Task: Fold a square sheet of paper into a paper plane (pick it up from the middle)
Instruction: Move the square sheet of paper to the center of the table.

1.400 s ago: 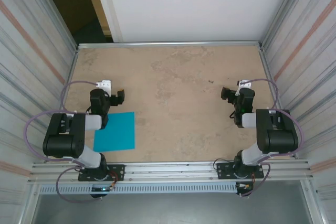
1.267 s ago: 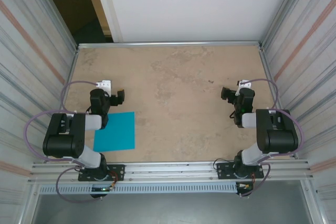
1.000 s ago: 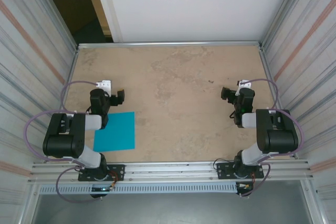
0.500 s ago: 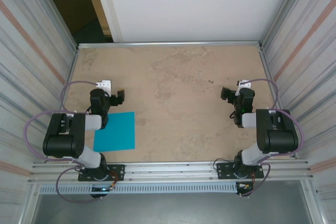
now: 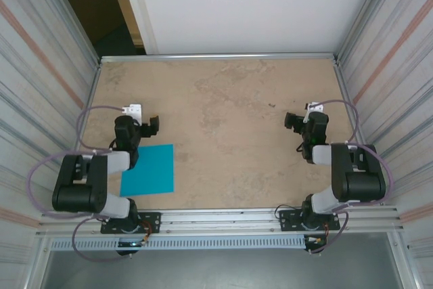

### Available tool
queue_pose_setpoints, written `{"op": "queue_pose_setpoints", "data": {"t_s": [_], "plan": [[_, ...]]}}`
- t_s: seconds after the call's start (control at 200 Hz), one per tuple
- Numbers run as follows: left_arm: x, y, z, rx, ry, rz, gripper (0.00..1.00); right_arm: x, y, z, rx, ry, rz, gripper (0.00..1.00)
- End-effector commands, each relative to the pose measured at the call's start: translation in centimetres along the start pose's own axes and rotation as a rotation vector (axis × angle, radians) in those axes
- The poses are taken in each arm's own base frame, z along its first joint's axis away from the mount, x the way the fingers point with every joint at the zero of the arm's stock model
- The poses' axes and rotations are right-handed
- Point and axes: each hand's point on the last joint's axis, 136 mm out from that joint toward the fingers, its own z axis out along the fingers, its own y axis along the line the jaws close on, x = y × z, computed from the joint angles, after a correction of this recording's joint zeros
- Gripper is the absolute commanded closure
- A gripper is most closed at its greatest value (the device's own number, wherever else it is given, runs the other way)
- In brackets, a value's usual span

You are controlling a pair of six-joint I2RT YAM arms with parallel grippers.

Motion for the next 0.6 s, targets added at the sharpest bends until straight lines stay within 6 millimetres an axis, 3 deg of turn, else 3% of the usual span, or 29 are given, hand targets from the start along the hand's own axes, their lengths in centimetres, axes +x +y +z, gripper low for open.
{"op": "queue_pose_setpoints", "data": {"t_s": [0.0, 0.095, 0.195, 0.281, 0.431, 0.596], "plan": [[-3.4, 1.2, -1.9, -0.066, -0.015, -0.063, 0.01, -3.1, 1.0, -0.9, 0.006, 0.006, -0.056, 0.01], [-5.1, 1.2, -3.5, -0.056, -0.001, -0.182, 0.01, -5.1, 1.8, -1.8, 0.008, 0.024, 0.000, 0.01], [-5.5, 0.8, -4.9, -0.042, 0.089, -0.361, 0.01, -5.6, 3.7, -2.7, -0.022, 0.122, 0.072, 0.01], [-5.9, 0.0, -5.9, -0.005, 0.176, -0.404, 0.01, -5.5, 6.3, -3.4, -0.060, 0.201, 0.077, 0.01], [-6.9, -0.6, -6.9, 0.037, 0.222, -0.438, 0.01, -3.8, 13.7, -4.7, -0.197, 0.332, 0.000, 0.01], [-8.0, 0.5, -7.2, 0.031, 0.209, -0.485, 0.01, -0.6, 23.2, -6.5, -0.335, 0.432, -0.117, 0.01]]}}
